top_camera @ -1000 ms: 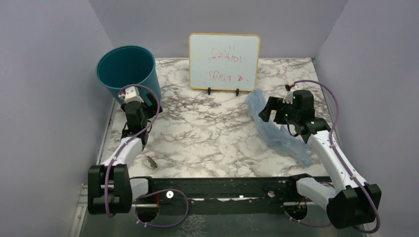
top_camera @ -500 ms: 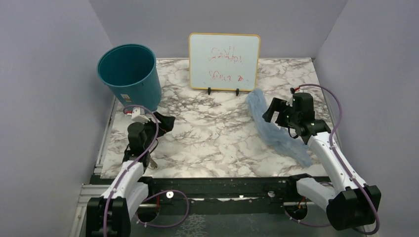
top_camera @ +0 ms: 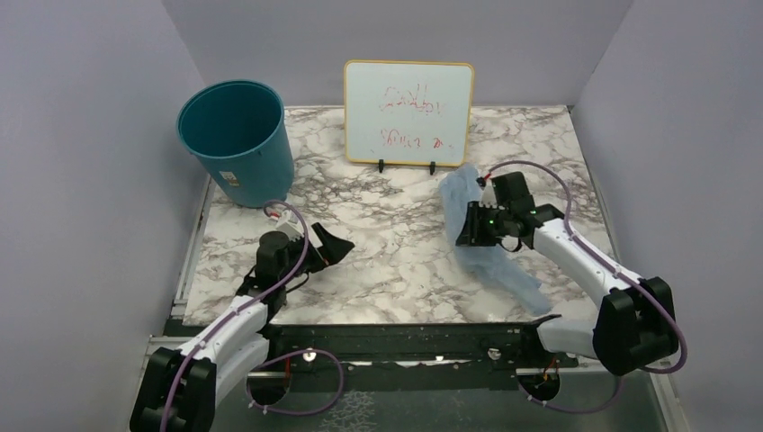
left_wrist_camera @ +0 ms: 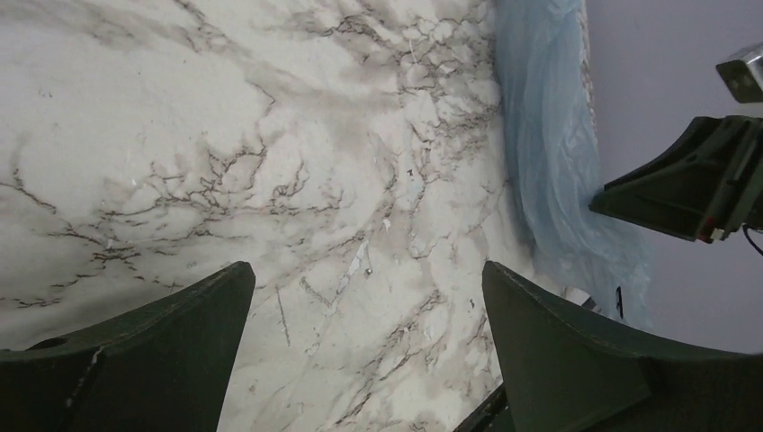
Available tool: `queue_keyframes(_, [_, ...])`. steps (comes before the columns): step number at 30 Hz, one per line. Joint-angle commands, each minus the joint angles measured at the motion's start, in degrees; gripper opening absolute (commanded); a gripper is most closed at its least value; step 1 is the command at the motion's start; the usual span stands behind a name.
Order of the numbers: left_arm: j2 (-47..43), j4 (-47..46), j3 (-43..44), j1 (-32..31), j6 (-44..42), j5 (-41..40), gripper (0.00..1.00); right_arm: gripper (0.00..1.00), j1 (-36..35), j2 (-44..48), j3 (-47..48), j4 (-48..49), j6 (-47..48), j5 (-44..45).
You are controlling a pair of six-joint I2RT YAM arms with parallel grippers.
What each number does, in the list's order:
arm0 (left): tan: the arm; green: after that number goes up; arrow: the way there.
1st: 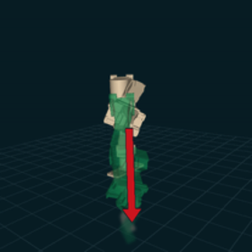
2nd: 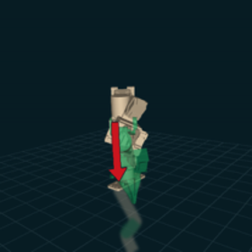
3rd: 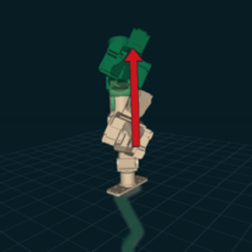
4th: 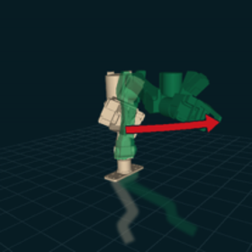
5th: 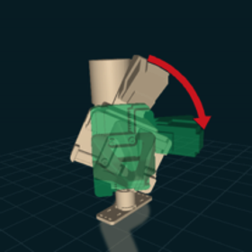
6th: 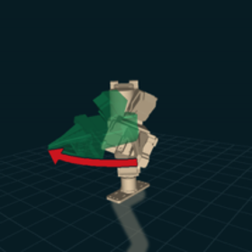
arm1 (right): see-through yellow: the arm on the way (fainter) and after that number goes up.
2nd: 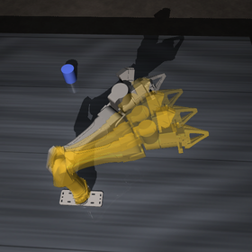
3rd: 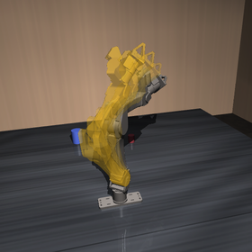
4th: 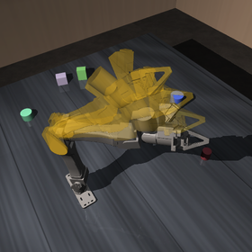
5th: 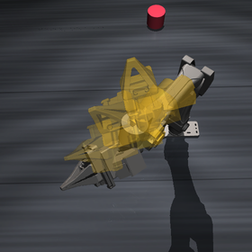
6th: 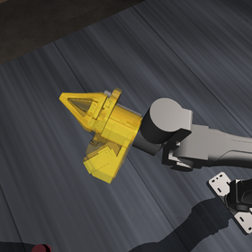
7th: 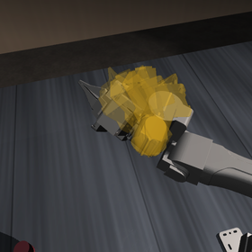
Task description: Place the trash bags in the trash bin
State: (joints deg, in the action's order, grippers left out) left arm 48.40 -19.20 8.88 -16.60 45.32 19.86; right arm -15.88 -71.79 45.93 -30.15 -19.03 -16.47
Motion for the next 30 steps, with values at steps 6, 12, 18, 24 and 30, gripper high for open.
queue_keyframes(6, [-3.9, 11.6, 6.4, -0.1, 0.5, 1.2, 0.99, 0.46, -24.4, -7.8, 16.0, -8.5, -1.5, 0.5])
queue_keyframes(12, [-14.1, 20.9, 7.3, -0.1, 0.2, -3.5, 0.99, 0.93, -26.4, 3.1, 20.2, -9.0, -9.8, 17.9])
queue_keyframes(18, [-15.2, 19.7, 10.7, 0.0, -1.2, -7.8, 0.99, 1.00, -26.4, 16.7, 17.4, -11.9, -23.5, 47.8])
queue_keyframes(24, [-4.6, 16.6, 15.2, 0.0, -3.8, -1.6, 0.99, 1.00, -26.4, 20.3, 13.3, -9.1, -25.6, 53.7])
queue_keyframes(30, [3.2, 13.4, 18.0, 0.0, -0.8, 5.7, 0.99, 1.00, -23.8, 11.3, 16.5, -11.5, -25.0, 45.5])
